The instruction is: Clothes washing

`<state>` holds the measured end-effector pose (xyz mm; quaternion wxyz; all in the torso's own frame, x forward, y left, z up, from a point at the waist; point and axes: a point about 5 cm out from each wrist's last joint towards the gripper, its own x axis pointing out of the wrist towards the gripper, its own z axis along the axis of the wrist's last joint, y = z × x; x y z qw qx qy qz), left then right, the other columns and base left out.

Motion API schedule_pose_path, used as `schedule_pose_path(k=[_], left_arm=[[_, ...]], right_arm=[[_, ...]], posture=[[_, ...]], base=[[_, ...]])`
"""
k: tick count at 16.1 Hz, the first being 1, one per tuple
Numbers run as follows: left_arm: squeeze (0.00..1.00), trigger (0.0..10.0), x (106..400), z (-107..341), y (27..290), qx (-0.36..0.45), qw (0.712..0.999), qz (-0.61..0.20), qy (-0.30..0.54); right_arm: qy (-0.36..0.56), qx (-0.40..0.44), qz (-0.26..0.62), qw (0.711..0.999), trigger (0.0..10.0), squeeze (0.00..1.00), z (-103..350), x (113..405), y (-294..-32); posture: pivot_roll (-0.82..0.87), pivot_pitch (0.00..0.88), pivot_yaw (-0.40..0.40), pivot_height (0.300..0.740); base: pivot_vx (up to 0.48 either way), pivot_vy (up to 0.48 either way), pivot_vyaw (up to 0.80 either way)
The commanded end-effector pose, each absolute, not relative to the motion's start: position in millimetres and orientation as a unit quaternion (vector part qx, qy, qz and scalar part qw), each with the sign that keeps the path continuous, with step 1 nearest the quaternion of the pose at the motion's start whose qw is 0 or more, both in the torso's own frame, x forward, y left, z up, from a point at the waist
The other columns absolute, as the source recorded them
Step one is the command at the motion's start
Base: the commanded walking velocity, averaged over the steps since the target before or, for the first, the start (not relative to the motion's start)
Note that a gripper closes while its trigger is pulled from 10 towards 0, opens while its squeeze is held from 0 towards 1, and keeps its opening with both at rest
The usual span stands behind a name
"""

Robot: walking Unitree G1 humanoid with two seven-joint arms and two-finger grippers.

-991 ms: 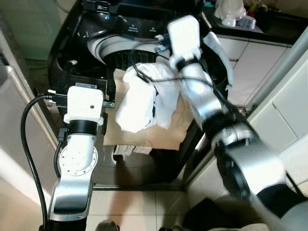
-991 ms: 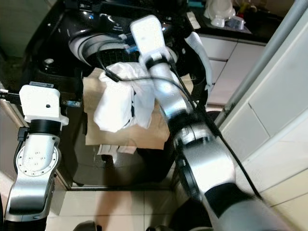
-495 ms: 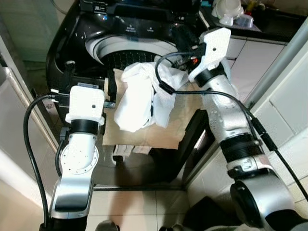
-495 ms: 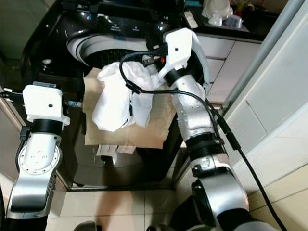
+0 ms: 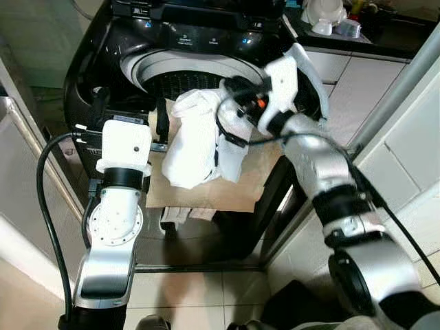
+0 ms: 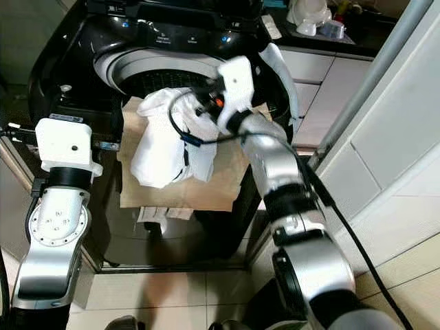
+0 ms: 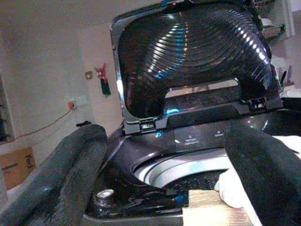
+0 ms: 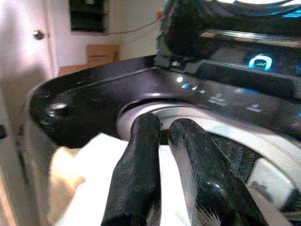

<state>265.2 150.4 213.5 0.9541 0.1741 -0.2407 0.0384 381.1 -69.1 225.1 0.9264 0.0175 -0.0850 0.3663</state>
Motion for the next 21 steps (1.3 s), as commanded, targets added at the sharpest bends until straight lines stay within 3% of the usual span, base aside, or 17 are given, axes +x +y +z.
schedule_pose_path(k=[1, 7, 10, 12, 13, 16, 19, 21], left_arm=[[0.0, 10.0, 266.0, 214.2, 147.9, 0.171, 0.954, 0.039, -0.244], [0.0, 10.0, 266.6, 213.7, 146.6, 0.169, 0.954, 0.038, -0.244], [0.0, 10.0, 266.4, 212.7, 146.5, 0.169, 0.955, 0.035, -0.241], [0.0, 10.0, 266.1, 212.4, 145.6, 0.17, 0.955, 0.032, -0.239], [0.0, 10.0, 266.1, 212.5, 145.6, 0.17, 0.955, 0.032, -0.239], [0.0, 10.0, 265.9, 212.0, 145.5, 0.172, 0.955, 0.034, -0.238], [0.0, 10.0, 265.5, 211.1, 146.1, 0.172, 0.956, 0.039, -0.236], [0.0, 10.0, 266.0, 211.1, 146.0, 0.172, 0.956, 0.039, -0.236]], right_arm=[[-0.052, 0.028, 0.378, 0.924, 10.0, 0.0, 222.0, 386.0, -68.5], [0.028, -0.009, 0.373, 0.927, 10.0, 0.0, 211.8, 398.9, -46.6], [0.051, -0.115, 0.35, 0.928, 10.0, 0.0, 203.4, 400.4, -35.9], [0.001, -0.293, 0.285, 0.913, 10.0, 0.0, 209.3, 404.3, -33.8], [-0.007, -0.318, 0.276, 0.907, 10.0, 0.0, 209.8, 404.5, -33.5], [-0.081, -0.48, 0.2, 0.851, 10.0, 0.0, 223.4, 408.4, -33.0], [-0.204, -0.498, 0.104, 0.836, 10.0, 0.0, 274.2, 413.1, -36.2], [-0.239, -0.488, 0.083, 0.835, 10.0, 0.0, 288.3, 412.4, -36.9]], posture=[[0.15, 0.0, -0.121, 0.74], [0.16, 0.0, -0.127, 0.74], [0.17, 0.0, -0.123, 0.74], [0.18, 0.0, -0.12, 0.74], [0.18, 0.0, -0.122, 0.74], [0.19, 0.0, -0.13, 0.74], [0.19, 0.0, -0.132, 0.74], [0.19, 0.0, -0.13, 0.74]], base=[[0.0, 0.0, 0.0], [0.0, 0.0, 0.0], [0.0, 0.0, 0.0], [0.0, 0.0, 0.0], [0.0, 0.0, 0.0], [0.0, 0.0, 0.0], [0.0, 0.0, 0.0], [0.0, 0.0, 0.0]])
